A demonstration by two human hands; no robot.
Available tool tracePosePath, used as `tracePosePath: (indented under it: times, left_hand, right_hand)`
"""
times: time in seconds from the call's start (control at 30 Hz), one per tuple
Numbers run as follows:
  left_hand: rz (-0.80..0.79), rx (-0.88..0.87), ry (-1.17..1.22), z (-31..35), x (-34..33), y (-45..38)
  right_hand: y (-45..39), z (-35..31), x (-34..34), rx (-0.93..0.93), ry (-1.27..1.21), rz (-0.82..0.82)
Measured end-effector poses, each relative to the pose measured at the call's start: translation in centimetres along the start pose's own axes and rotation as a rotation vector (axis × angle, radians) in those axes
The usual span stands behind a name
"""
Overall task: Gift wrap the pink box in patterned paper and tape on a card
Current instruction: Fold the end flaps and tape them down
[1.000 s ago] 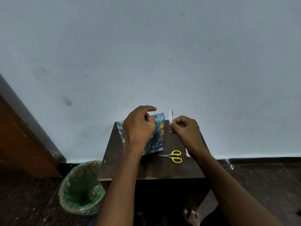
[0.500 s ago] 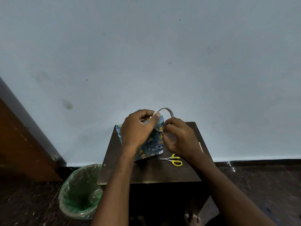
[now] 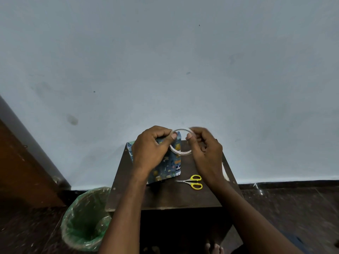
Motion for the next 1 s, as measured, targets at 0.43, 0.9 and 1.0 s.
tracePosePath:
  times: [0.43,0.9,1.0]
  left_hand:
    - [-0.210,0.020,0.411,0.6,1.0,-0.3]
    - [-0.026,0.161,0.468,0.8,1.0,-0.3]
    - [0.020,0.191,0.522,0.6,1.1,-0.3]
  right_hand:
    - [0.0,0.1,-0.6,0.285,0.204,0.051]
    - [0.1,0.2,-1.3,0.325,0.266,0.024]
    - [0.3,0.6,-1.9,0.301,0.244,-0.092]
Point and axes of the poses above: each hand's wrist, its own y-axis away from the middle knuckle, its own x-axis out of the back of the hand, z = x × y, the point moved 4 cm from there along -y, towards the middle knuckle, and after that the axes turned 14 degrees about y, right-handed, at the moved point
